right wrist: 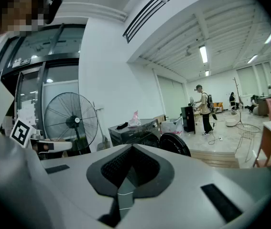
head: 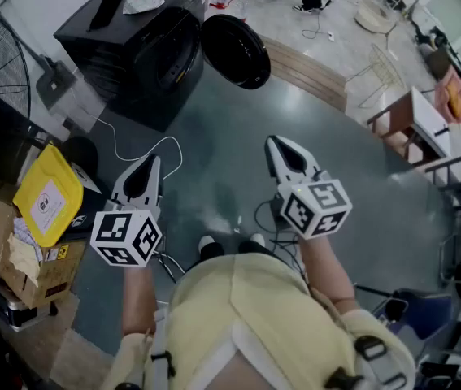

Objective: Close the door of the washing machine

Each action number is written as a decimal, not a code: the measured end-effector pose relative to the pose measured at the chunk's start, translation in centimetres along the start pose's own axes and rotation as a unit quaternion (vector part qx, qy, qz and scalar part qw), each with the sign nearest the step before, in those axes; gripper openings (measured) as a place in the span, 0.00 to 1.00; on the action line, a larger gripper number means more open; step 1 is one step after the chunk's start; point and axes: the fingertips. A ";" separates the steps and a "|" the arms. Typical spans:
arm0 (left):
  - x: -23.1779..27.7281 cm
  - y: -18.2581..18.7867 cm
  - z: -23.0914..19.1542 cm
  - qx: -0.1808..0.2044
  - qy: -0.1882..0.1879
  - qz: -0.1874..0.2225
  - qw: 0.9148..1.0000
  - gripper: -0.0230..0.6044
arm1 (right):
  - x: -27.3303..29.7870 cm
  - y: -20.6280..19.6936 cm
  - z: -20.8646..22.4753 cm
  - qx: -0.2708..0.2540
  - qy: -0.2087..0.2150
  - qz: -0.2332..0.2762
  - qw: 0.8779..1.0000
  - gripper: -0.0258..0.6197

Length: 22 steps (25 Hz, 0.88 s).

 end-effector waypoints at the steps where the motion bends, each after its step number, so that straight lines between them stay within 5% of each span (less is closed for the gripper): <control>1: 0.1 0.0 0.0 0.001 -0.005 -0.001 1.000 0.06 | 0.2 -0.2 0.0 0.002 -0.003 0.000 1.000 0.05; 13: 0.9 -1.0 -1.8 0.006 -0.047 -0.014 0.999 0.06 | 1.9 -2.8 -1.9 0.014 -0.019 -0.011 1.000 0.05; 22: 3.8 -0.8 -0.8 0.020 -0.039 -0.017 0.999 0.05 | 2.2 -3.1 1.8 -0.002 -0.055 -0.029 0.998 0.05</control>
Point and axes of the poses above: the fingertips, and each gripper's own axes: x forward along the fingers, z to its right, y out of its top, and after that the axes turned 10 degrees about y, right-handed
